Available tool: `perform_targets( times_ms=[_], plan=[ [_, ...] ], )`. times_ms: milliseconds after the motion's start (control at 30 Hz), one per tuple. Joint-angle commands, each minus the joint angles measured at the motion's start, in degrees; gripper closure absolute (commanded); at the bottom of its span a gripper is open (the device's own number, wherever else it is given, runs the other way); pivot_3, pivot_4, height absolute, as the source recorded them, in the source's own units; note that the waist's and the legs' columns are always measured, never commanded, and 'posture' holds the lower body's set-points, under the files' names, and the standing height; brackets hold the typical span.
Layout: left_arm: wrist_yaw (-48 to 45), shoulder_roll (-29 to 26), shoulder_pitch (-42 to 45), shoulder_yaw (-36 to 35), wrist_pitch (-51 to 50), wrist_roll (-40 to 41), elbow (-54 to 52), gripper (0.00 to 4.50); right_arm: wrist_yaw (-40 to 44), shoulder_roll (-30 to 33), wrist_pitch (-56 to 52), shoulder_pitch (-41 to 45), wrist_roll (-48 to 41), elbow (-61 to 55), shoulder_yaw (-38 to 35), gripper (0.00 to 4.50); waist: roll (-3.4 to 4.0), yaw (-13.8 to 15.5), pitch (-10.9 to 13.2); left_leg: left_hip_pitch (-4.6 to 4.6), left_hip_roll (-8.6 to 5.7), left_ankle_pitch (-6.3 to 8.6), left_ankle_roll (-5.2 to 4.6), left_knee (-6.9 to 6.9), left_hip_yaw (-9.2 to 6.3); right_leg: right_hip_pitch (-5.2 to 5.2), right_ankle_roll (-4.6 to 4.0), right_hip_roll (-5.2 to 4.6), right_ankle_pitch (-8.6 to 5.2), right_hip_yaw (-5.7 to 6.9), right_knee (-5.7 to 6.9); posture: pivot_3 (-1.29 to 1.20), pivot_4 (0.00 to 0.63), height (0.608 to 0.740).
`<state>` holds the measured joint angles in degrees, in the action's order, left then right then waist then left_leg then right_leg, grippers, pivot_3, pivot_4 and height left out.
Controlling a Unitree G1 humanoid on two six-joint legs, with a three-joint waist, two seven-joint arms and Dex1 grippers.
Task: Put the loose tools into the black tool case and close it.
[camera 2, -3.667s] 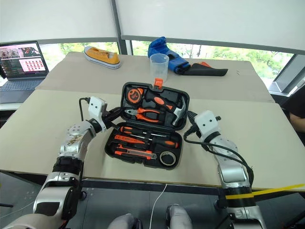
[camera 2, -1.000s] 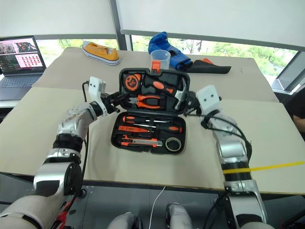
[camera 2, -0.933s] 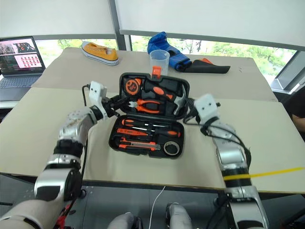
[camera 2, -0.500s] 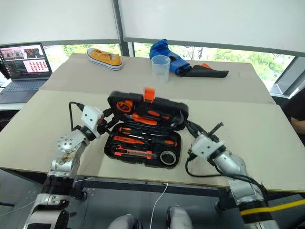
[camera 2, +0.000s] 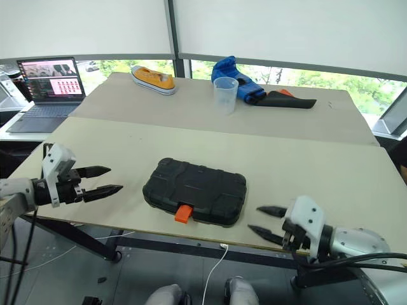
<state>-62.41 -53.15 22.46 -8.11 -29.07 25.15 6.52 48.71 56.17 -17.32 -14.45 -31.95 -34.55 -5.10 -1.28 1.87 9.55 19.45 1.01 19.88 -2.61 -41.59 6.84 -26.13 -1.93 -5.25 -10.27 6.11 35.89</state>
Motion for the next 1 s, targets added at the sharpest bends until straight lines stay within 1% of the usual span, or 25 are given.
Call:
perform_targets(
  times_ms=[33,67,100,133,167,233,300,400,533,600,700,800,833,867,933,1000],
  plan=[
    [-4.0,4.5,14.2,8.1,13.0,-9.0,16.7,2.01,2.5,-0.1,-1.4,4.4,3.5,-1.5,5.7,3.65,-0.20,0.4,0.0,0.02,-0.03,-0.01,0.00,-0.02,-0.01,0.01,0.00,0.01,0.00,0.04,0.00,0.00,0.150,0.724],
    [-4.2,6.3,18.2,10.3,16.5,-11.7,21.7,2.50,2.6,-0.5,-1.5,6.3,5.2,-0.9,7.7,4.02,-0.27,0.4,0.0,0.20,-0.05,-0.01,-0.01,-0.11,-0.01,-0.07,0.02,0.05,0.04,0.15,-0.01,0.00,0.150,0.724],
    [-4.4,7.6,21.0,11.5,19.1,-13.5,25.7,2.90,2.8,-0.9,-1.5,7.6,6.3,-0.3,8.9,4.35,-0.29,0.4,-0.1,0.31,-0.08,-0.02,-0.01,-0.18,0.01,-0.09,0.05,0.05,0.07,0.22,-0.03,0.00,0.150,0.724],
    [-4.8,9.2,23.6,12.7,21.6,-15.0,29.4,3.27,2.9,-1.5,-1.8,9.1,7.2,0.3,10.1,4.49,-0.30,0.3,-0.1,0.34,-0.13,-0.02,-0.02,-0.28,0.01,-0.08,0.03,0.05,0.10,0.23,-0.02,0.00,0.150,0.724],
    [-5.0,10.8,26.3,13.8,24.7,-16.6,33.3,3.66,3.0,-2.2,-2.3,10.5,7.8,1.0,11.2,4.50,-0.31,0.1,-0.1,0.44,-0.16,0.00,-0.07,-0.35,0.02,-0.09,-0.22,0.04,0.29,0.25,-0.09,0.00,0.150,0.724],
    [-4.6,15.2,31.9,16.2,30.4,-19.9,40.9,4.41,3.1,-4.0,-3.0,13.9,9.4,2.8,13.7,4.50,-0.33,-0.4,-0.1,0.59,-0.19,0.07,-0.19,-0.33,0.05,-0.10,-0.14,0.07,0.40,0.31,-0.09,0.00,0.150,0.724],
    [-4.5,18.2,35.6,17.4,34.1,-22.1,46.4,4.41,3.3,-5.3,-3.2,16.0,10.9,4.2,15.3,4.50,-0.34,-0.6,-0.1,0.80,-0.27,0.09,-0.24,-0.38,0.02,-0.11,-0.01,0.03,0.48,0.58,-0.23,0.00,0.150,0.724],
    [-5.2,21.5,38.6,21.7,41.1,-27.7,52.3,4.41,1.4,-7.8,-2.6,19.9,15.6,7.8,17.5,4.50,-0.34,-1.0,-0.1,0.97,-0.27,0.09,-0.26,-0.36,0.12,-0.04,0.06,0.07,0.51,0.92,-0.65,0.00,0.150,0.724],
    [-10.5,22.4,38.1,23.6,47.7,-30.2,54.1,4.41,-4.3,-11.6,-2.6,25.2,19.9,15.2,14.7,4.50,-0.36,-2.0,-0.1,0.96,-0.18,0.09,-0.24,-0.29,0.13,-0.04,0.08,0.04,0.52,0.93,-0.73,0.00,0.150,0.724],
    [-15.4,22.1,36.9,23.4,47.9,-29.4,52.5,4.41,-7.7,-12.6,-1.6,28.3,22.7,20.8,12.6,4.50,-0.34,-2.0,-0.1,0.89,-0.20,0.09,-0.24,-0.32,0.14,-0.03,0.12,-0.08,0.49,0.88,-0.79,0.00,0.150,0.724],
    [-21.6,21.6,34.7,21.9,44.6,-26.2,47.9,4.41,-9.6,-12.9,-1.0,30.7,24.4,26.6,10.6,4.50,-0.31,-1.9,-0.1,0.89,-0.18,0.07,-0.26,-0.40,0.10,-0.05,0.53,-0.18,0.25,0.79,-0.75,0.00,0.150,0.724],
    [-23.1,20.7,33.1,19.8,40.7,-23.7,42.7,4.41,-8.1,-12.9,-0.8,30.4,23.5,27.3,8.9,4.50,-0.31,-1.9,-0.1,0.87,-0.11,0.06,-0.26,-0.43,0.04,-0.06,0.50,-0.16,0.26,0.82,-0.67,0.00,0.150,0.724],
    [-23.3,20.4,33.2,18.8,38.2,-22.6,41.2,4.41,-7.2,-12.8,-1.4,29.8,22.3,26.5,7.9,4.50,-0.31,-1.9,-0.1,0.89,-0.10,0.06,-0.26,-0.42,0.02,-0.08,0.37,-0.14,0.33,0.84,-0.63,0.00,0.150,0.724],
    [-23.5,20.0,33.5,17.7,35.2,-21.4,39.9,4.41,-6.2,-12.6,-2.1,29.1,20.9,25.3,6.9,4.50,-0.31,-1.9,-0.1,0.90,-0.10,0.06,-0.26,-0.41,0.01,-0.11,0.15,-0.12,0.46,0.86,-0.60,0.00,0.150,0.724],
    [-24.2,19.6,34.5,15.7,27.6,-18.7,36.7,4.41,-4.0,-12.2,-3.6,27.4,17.8,22.4,4.8,4.50,-0.29,-1.9,-0.1,0.99,-0.09,0.05,-0.26,-0.39,-0.05,-0.11,0.12,-0.08,0.47,0.94,-0.40,0.00,0.150,0.724],
    [-26.8,19.0,35.2,14.5,16.2,-14.3,29.7,4.41,-1.9,-11.2,-6.2,24.7,13.7,18.2,1.7,4.50,-0.29,-1.8,0.0,1.05,-0.12,0.05,-0.27,-0.42,-0.09,-0.12,0.15,-0.10,0.45,0.94,-0.41,0.00,0.150,0.724]
  ],
)
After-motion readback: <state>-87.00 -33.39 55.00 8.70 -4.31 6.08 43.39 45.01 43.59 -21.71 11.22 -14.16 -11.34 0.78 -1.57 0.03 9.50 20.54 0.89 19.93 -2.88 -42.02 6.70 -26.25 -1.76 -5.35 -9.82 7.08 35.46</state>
